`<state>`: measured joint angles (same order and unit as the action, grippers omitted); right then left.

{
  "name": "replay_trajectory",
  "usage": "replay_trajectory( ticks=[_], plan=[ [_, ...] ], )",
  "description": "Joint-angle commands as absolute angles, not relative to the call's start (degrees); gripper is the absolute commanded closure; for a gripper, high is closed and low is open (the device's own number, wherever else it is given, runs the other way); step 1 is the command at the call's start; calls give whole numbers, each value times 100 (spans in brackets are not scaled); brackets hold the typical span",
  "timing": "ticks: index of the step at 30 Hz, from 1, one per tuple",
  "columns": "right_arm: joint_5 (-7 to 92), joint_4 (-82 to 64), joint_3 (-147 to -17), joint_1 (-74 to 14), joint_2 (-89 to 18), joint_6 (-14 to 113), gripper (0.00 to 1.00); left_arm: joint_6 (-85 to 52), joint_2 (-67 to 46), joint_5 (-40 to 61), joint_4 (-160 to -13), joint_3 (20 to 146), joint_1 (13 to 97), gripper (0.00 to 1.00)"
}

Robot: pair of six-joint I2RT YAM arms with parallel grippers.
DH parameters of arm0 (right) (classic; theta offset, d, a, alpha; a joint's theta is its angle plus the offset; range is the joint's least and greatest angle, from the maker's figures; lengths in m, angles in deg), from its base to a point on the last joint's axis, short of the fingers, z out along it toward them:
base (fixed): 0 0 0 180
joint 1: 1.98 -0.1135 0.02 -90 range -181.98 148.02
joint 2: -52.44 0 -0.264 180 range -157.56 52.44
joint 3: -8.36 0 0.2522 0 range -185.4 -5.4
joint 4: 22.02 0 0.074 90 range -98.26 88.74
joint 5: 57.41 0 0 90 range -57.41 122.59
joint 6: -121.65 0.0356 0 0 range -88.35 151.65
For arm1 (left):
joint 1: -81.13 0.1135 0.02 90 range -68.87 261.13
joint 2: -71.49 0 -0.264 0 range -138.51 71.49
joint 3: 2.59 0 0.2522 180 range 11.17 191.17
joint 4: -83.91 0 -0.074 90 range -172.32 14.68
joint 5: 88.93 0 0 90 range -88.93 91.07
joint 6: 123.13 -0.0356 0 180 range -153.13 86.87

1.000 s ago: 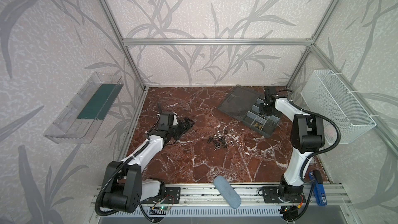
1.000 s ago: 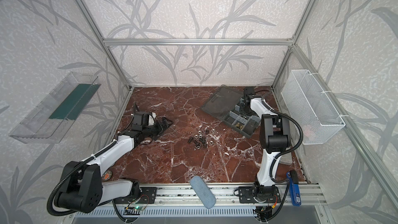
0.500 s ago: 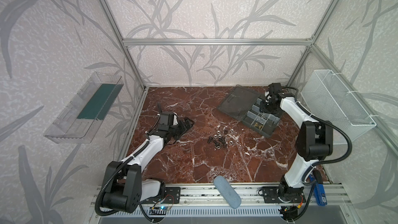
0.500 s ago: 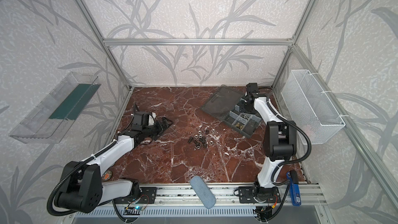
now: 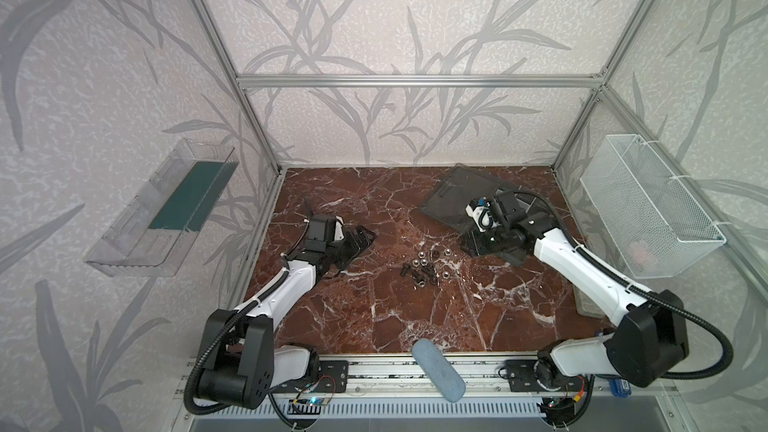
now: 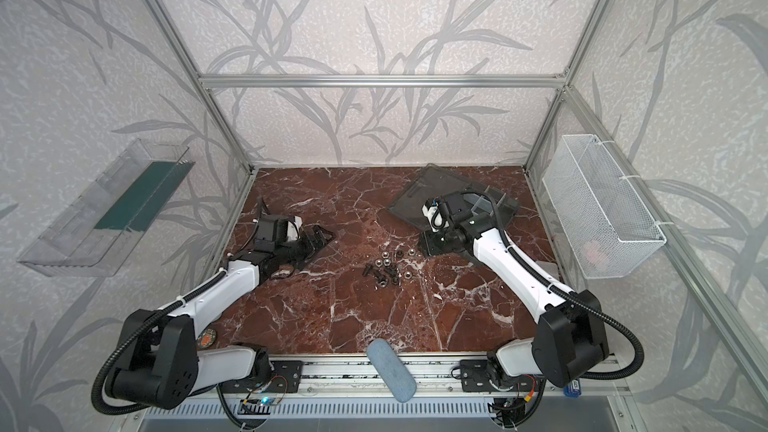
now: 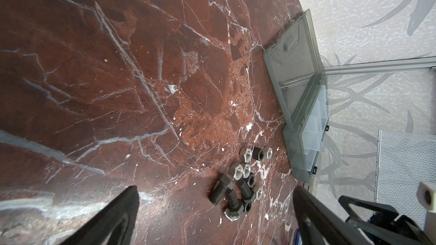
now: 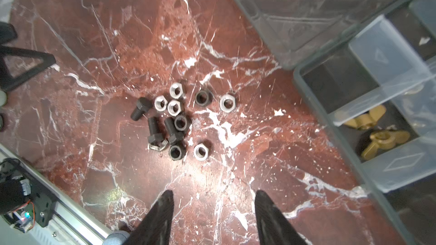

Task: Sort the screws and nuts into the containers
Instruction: 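Move the right gripper back over the pile toward another steel wing nut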

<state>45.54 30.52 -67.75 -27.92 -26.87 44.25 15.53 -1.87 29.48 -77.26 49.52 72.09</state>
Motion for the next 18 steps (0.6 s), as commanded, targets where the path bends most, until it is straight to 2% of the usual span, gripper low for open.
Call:
replay_trajectory(
  ticks=[1, 8, 18],
  plan=[
    [4503, 2706, -6520, -3053, -2447, 4862, 43, 1598, -240, 2990, -7793, 4983, 7208, 1],
    [4496, 2312, -6175, -3546, -2631, 4993, 42, 1608, -257, 2990, -7788, 4976, 7208, 0],
    [5102, 2141, -6401, -4192, -3506, 4280, 42, 1573, -229, 3021, -7738, 4958, 7211, 0]
  ],
)
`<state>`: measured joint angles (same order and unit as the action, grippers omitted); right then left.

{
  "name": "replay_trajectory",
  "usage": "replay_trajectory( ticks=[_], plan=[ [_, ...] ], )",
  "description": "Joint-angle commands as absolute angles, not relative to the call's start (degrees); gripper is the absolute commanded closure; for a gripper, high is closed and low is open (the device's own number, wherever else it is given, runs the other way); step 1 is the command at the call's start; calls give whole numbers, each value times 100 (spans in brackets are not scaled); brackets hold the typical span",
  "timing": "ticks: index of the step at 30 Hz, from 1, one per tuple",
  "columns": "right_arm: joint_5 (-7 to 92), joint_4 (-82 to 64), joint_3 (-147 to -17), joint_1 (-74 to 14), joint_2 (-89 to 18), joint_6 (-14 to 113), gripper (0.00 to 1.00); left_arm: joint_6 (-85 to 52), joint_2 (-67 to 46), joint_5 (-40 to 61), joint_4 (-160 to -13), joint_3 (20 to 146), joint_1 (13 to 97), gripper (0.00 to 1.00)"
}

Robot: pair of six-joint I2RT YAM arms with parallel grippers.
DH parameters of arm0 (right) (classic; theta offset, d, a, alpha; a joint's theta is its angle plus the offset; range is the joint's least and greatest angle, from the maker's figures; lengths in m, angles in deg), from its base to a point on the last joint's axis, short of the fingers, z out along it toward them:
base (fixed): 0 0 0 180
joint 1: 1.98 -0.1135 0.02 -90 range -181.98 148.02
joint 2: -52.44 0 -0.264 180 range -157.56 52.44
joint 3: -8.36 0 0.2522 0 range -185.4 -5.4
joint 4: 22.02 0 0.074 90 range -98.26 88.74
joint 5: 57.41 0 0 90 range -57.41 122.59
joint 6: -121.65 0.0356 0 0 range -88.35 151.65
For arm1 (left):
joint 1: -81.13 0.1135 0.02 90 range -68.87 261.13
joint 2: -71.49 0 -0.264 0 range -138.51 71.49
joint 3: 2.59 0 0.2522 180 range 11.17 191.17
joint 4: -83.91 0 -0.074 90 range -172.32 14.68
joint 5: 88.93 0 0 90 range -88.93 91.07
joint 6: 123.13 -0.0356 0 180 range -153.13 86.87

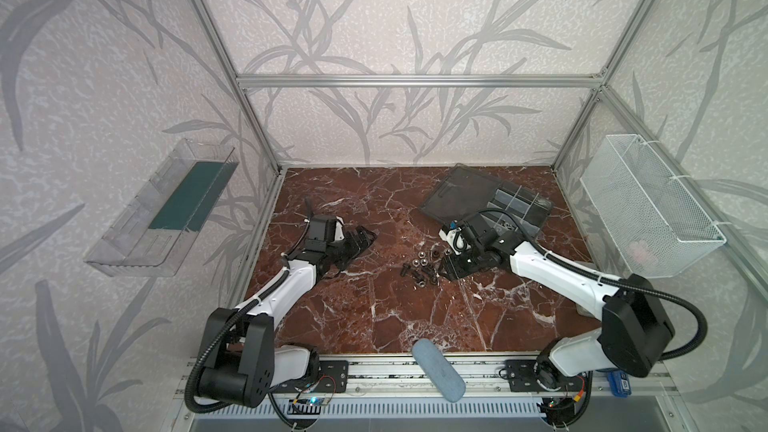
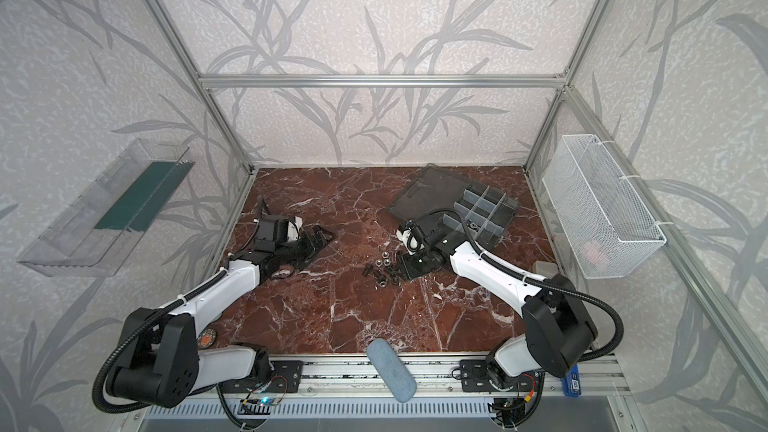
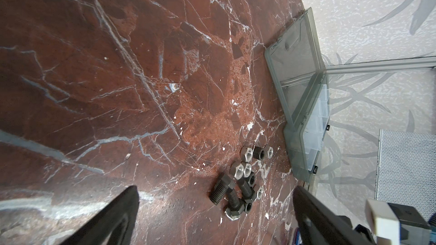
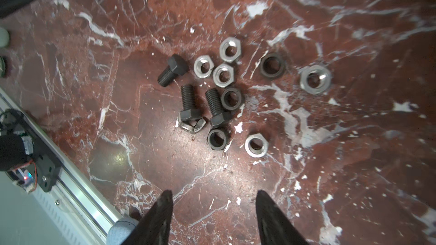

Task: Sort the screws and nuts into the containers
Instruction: 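Move the right gripper back over the pile toward another steel wing nut, then lower the right gripper and close it on the steel wing nut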

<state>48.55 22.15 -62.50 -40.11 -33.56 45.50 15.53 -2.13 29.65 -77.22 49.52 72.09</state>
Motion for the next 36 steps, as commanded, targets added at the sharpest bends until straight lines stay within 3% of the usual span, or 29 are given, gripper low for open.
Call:
replay_trajectory(
  ticks=[1, 12, 36],
  plan=[
    [5125, 2085, -6406, -4256, -3571, 4251, 42, 1580, -233, 3040, -7753, 4938, 7216, 0],
    [5096, 1785, -6712, -4678, -4367, 3913, 42, 1671, -304, 3195, -7954, 4894, 7243, 0],
    [5297, 2248, -7571, -4672, -5735, 3059, 46, 1604, -163, 3104, -7784, 4863, 7313, 0]
  ],
)
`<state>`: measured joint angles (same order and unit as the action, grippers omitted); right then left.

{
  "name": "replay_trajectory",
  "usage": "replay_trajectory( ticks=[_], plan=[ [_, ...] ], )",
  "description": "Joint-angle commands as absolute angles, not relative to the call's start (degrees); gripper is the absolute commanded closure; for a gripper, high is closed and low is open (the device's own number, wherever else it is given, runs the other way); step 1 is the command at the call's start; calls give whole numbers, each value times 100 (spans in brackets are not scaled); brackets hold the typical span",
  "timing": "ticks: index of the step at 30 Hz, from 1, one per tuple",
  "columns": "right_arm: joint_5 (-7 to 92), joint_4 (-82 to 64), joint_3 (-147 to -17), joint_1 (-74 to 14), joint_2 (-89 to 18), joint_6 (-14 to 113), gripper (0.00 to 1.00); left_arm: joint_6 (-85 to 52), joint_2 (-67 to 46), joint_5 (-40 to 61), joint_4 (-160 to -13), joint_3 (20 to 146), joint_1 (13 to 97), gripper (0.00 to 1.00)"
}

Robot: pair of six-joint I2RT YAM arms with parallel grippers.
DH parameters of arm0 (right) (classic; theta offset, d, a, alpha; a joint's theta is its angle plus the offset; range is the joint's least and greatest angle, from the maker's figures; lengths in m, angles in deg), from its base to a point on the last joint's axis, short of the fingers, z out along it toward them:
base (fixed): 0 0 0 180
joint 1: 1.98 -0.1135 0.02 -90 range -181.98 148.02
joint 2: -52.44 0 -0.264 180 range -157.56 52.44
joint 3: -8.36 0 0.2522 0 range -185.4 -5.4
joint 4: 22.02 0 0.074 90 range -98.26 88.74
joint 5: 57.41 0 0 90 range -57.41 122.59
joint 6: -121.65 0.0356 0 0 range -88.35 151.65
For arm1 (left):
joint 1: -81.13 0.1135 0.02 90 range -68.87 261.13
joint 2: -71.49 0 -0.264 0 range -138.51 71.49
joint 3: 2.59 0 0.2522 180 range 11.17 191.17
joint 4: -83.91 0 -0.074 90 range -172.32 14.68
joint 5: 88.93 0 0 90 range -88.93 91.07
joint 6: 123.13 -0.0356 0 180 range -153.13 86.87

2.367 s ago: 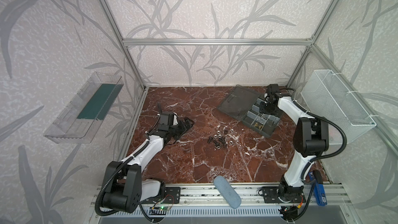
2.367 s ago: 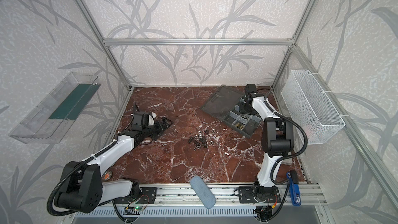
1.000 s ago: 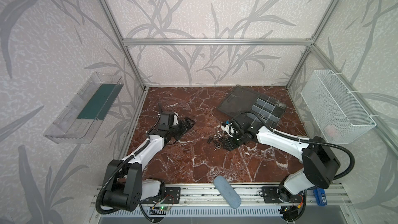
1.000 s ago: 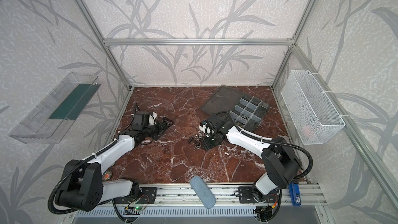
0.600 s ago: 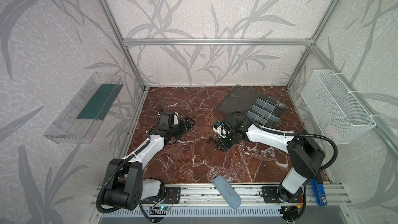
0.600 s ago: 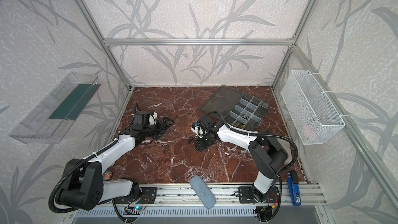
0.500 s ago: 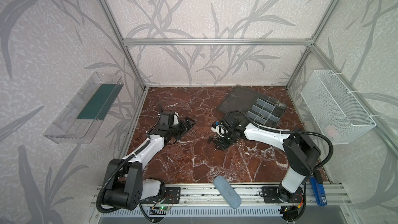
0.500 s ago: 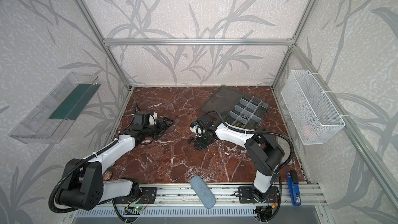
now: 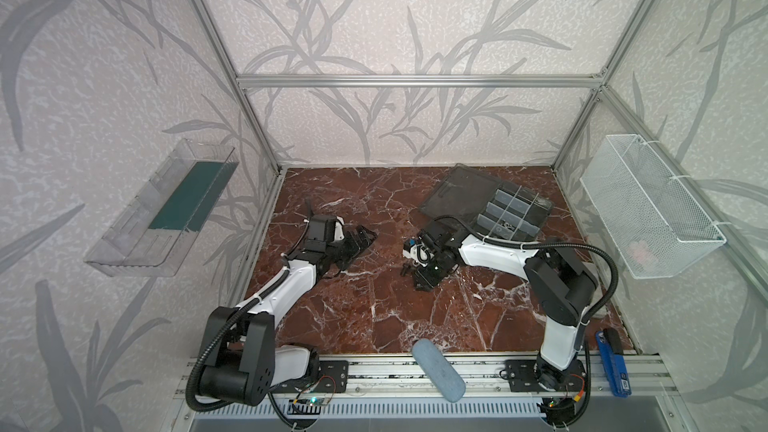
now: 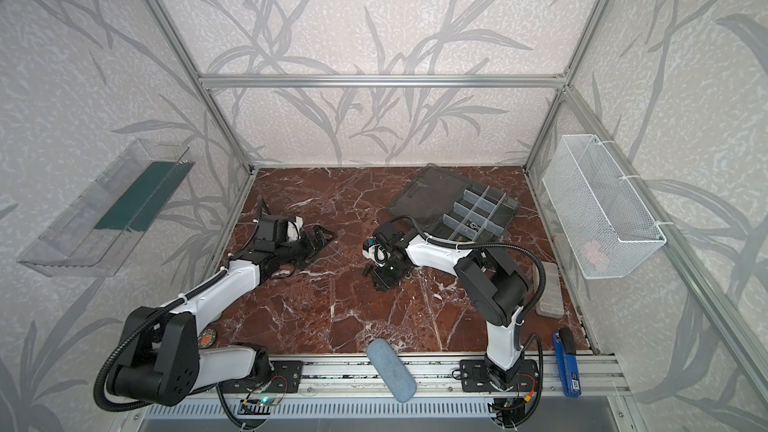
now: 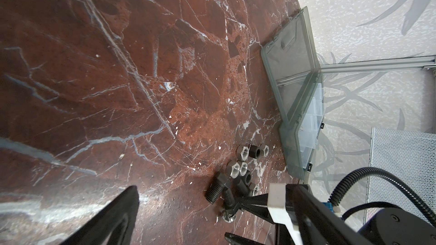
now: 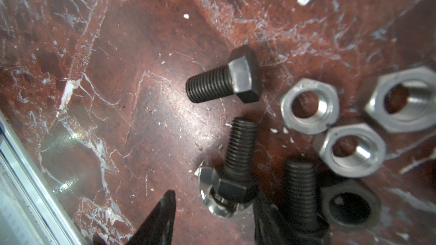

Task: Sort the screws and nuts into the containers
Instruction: 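Lower the right gripper and close it on the steel wing nut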

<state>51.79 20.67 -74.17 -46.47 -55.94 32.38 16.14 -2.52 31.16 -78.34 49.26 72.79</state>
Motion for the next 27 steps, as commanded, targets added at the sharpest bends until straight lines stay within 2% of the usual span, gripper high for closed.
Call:
replay_trajectory(
  ticks=[1, 27],
  plan=[
    [5298, 2241, -7580, -4674, -5759, 3023, 47, 1600, -163, 3104, -7784, 4862, 7313, 1],
    [5216, 2808, -7629, -4875, -5805, 2444, 51, 1614, -180, 3130, -7829, 4808, 7340, 0]
  ],
)
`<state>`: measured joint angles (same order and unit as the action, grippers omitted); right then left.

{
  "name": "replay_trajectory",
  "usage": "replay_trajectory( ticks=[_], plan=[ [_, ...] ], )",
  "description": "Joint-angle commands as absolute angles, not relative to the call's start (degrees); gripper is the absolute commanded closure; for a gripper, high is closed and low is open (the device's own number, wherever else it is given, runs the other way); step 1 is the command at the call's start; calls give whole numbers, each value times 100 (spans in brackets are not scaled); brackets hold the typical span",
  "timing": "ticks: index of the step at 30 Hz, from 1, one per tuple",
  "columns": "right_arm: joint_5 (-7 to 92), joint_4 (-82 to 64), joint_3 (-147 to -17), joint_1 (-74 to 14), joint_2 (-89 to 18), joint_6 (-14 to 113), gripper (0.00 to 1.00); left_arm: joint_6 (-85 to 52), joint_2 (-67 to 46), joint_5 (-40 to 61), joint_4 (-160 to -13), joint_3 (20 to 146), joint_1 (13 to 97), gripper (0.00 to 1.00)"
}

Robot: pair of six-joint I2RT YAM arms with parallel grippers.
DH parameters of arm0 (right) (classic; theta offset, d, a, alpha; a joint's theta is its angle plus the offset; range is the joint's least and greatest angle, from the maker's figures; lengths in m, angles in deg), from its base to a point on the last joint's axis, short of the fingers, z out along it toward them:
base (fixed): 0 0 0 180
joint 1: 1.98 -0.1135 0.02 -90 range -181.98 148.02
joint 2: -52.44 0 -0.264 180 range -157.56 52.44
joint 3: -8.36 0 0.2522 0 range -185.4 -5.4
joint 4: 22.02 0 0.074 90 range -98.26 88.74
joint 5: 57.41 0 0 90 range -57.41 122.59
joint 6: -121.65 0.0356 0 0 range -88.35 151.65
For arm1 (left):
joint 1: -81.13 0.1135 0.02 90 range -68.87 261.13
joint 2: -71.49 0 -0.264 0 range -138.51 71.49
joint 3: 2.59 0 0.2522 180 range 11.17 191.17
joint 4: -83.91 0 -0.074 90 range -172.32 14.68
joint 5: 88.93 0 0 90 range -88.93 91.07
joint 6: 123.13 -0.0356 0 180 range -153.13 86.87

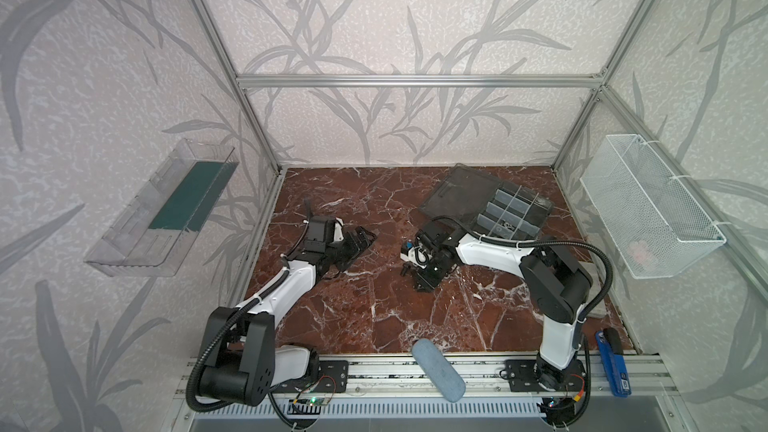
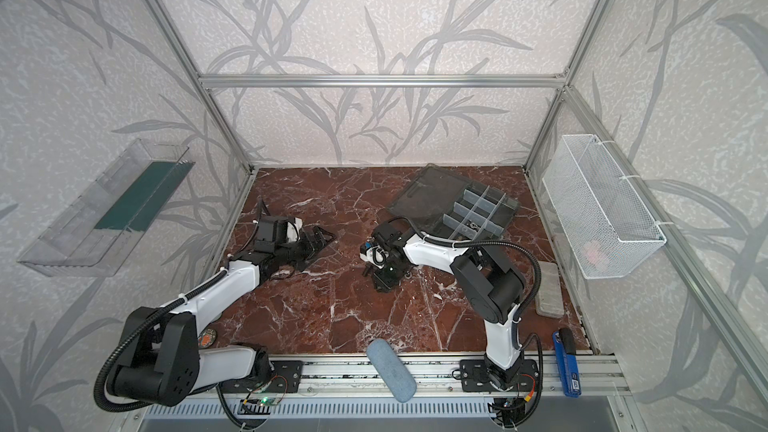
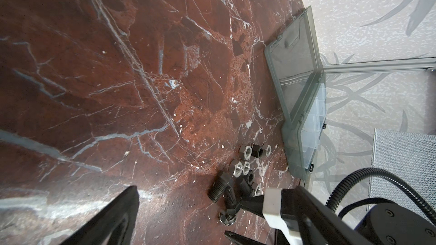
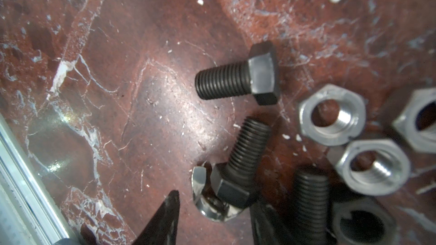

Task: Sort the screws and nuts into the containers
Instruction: 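Lower the right gripper and close it on the steel wing nut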

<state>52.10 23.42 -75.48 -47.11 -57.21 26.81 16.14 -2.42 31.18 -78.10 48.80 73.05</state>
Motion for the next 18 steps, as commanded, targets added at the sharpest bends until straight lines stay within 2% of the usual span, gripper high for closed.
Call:
replay_trajectory(
  ticks=[1, 10, 18],
  plan=[
    [5162, 2855, -7672, -4927, -5834, 2387, 51, 1609, -172, 3125, -7828, 4800, 7340, 1],
    [4616, 2865, -7673, -5147, -5760, 1683, 51, 1609, -163, 3139, -7826, 4791, 7340, 1],
    [4384, 2745, -7678, -5164, -5796, 1592, 50, 1600, -145, 3130, -7837, 4765, 7340, 0]
  ],
)
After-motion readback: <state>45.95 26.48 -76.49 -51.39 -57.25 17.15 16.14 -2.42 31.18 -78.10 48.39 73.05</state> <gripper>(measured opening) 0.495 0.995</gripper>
